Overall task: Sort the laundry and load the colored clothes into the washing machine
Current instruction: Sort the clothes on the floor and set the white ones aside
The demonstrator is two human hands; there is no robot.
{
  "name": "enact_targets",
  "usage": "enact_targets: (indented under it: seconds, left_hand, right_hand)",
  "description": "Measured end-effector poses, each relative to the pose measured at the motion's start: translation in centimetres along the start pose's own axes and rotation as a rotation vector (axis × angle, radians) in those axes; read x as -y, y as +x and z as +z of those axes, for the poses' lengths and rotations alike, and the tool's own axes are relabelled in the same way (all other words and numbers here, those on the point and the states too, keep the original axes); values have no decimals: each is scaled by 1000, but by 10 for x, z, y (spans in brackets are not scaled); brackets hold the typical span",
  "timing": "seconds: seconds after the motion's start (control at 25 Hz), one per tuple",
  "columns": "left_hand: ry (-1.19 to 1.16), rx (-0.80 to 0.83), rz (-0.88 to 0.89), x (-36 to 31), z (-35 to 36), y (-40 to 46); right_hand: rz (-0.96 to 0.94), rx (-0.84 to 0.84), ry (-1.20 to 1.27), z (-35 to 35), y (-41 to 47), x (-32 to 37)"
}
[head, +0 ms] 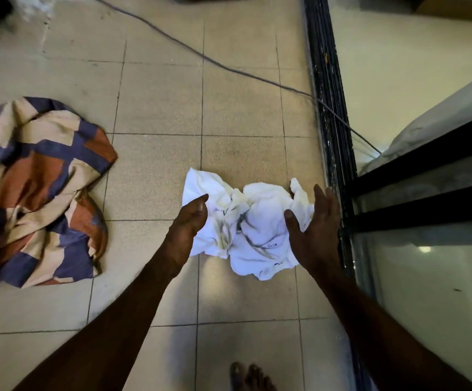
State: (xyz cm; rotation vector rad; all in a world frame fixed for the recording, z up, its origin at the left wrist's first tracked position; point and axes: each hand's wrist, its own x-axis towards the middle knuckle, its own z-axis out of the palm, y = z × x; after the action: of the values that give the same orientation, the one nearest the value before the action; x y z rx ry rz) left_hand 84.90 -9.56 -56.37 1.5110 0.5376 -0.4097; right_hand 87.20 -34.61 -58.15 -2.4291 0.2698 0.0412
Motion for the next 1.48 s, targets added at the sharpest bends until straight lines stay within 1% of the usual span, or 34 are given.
enact_targets:
  seconds: [0.12,0.24,0.32,0.48,0.56,0.64,0.76,0.88,1.0,1.08,1.2,1.32,1.4,1.48]
  left_hand:
    - [-46,-58,62,-22,-8,-14]
    - [-62,-151,129,-56,-26,-25]
    - [-111,-262,173,-80,-48,-35]
    - [-126,-522,274,-110,-107,-49]
    - [-145,-639,285,-115,-149,-66]
    - [-124,-753,251,-114,-197,-90]
    - [-191,-906,195,-105,-264,-119]
    - [-205,-1057,85,-78,-343,-135]
    - [-230,-1130,-47,-50,-424,-131]
    - [-244,-1159,-115,-30,-471,-121]
    - [-182,-1101,-234,1,-525,-98]
    - [-115,-1054,-344,32,-565,-70]
    - [0,-1068,-419,53,-580,-49]
    - [-29,-1096,-494,76,-595,-30]
  right_hand:
    - [-71,-3,47,-11,1,33]
    - [-124,-2,98,-19,9,77]
    - [-169,27,140,-23,14,116]
    - [-288,74,165,-16,26,196]
    - [-354,128,181,-2,27,244]
    - [-457,210,196,20,24,297]
    - [-599,326,174,69,16,371]
    - [-723,473,114,144,-4,441]
    - [-847,616,66,234,-25,497]
    - [-900,677,24,296,-39,523]
    - [-904,772,-31,377,-55,543]
    - [-866,893,-161,443,-60,539]
    - [-801,971,-273,477,-54,525]
    - [-783,1018,-344,501,-54,517]
